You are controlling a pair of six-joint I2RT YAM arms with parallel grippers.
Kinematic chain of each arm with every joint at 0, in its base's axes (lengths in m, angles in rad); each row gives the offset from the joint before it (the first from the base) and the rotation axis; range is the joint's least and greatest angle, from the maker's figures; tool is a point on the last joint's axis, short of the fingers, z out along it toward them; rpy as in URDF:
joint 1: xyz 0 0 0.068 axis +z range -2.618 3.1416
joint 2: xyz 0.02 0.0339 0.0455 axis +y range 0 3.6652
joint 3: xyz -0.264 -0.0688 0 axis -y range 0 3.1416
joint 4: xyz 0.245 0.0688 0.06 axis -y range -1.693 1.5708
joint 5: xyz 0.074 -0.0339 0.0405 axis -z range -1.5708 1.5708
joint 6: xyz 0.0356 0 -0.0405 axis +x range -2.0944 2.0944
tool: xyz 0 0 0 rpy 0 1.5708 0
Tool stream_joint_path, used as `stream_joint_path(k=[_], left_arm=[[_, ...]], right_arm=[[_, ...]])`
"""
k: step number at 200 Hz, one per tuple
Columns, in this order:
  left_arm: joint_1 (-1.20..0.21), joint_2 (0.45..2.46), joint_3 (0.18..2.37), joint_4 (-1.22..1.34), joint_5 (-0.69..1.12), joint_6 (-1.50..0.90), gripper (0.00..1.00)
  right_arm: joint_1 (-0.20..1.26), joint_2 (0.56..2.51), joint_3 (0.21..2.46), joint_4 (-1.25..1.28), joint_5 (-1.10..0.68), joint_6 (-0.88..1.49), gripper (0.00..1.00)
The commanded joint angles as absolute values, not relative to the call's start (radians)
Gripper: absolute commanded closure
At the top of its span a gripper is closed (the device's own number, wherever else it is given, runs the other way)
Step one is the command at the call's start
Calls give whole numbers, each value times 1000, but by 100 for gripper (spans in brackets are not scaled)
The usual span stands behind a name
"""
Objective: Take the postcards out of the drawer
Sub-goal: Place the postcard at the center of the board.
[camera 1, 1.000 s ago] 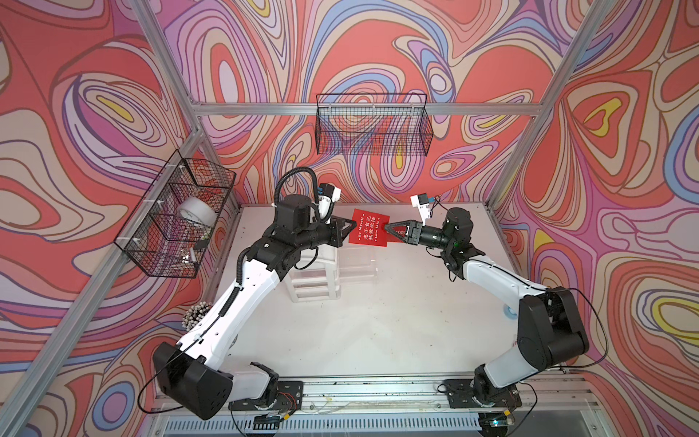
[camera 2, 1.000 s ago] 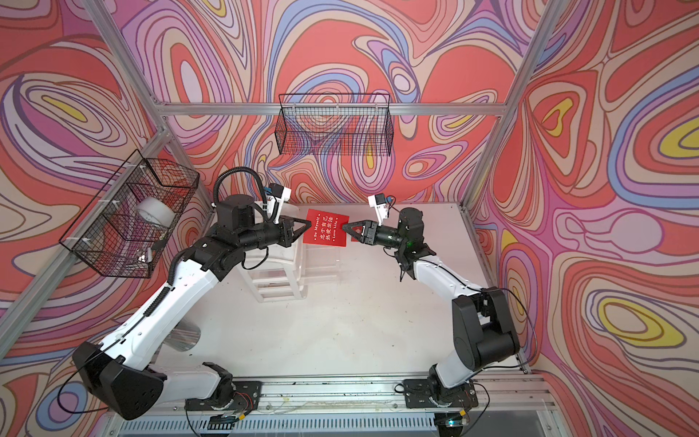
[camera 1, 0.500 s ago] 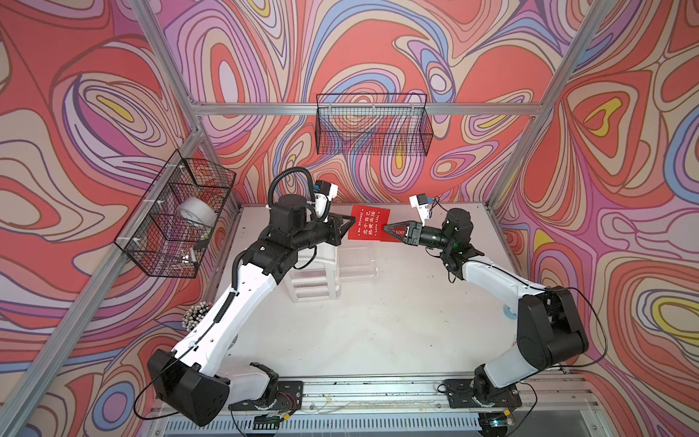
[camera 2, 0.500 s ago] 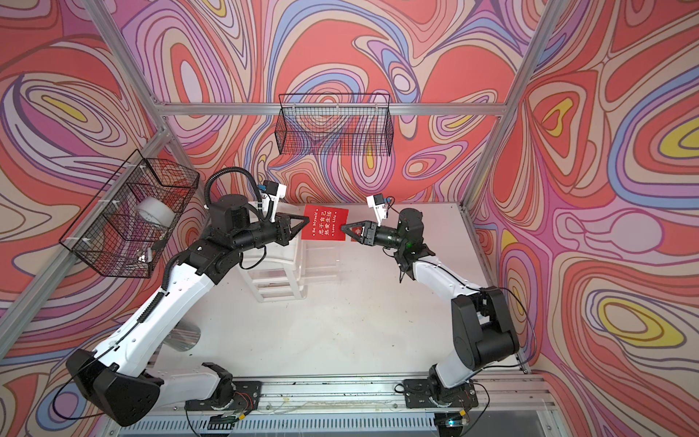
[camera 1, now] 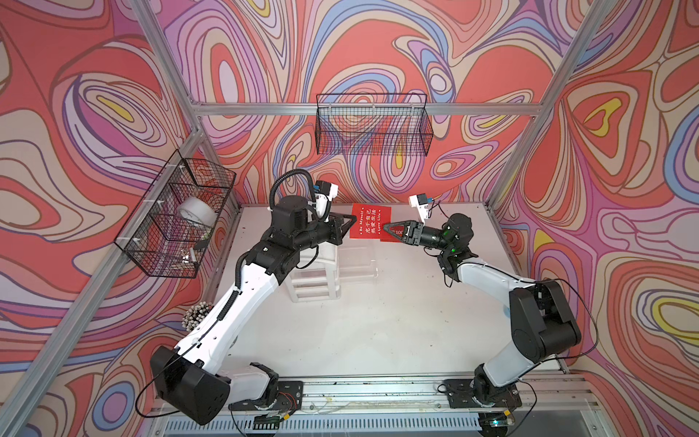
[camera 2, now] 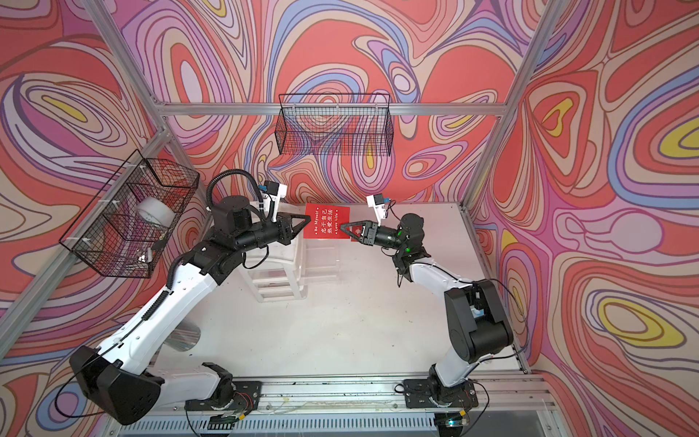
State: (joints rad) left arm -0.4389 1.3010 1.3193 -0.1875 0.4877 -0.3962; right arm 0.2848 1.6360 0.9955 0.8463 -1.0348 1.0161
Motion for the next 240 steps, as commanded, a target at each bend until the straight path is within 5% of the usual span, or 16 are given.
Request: stream_joint_path(k=[1, 64, 98, 130, 186, 240], left_arm=[[-442, 1308, 1311, -184, 452, -396, 100], [-443, 1325, 1312, -188, 461, -397, 100], [-442, 1325, 1333, -250, 398, -391, 85], [-442, 1324, 1370, -375, 287, -358, 80], [-430, 1283, 1373, -455, 167, -336, 77], [-280, 1181, 1284, -468, 264, -374, 76]], right_arm=[[290, 1638, 998, 897, -1052, 1034, 73], [290, 1619, 1021, 763, -1036, 968, 91], [290, 1587, 1058, 566, -995, 853, 97], [278, 1557, 1163, 229, -924, 644, 100], [147, 1581, 1236, 31, -932, 556, 100], [26, 1651, 1209, -71, -949, 475, 100]])
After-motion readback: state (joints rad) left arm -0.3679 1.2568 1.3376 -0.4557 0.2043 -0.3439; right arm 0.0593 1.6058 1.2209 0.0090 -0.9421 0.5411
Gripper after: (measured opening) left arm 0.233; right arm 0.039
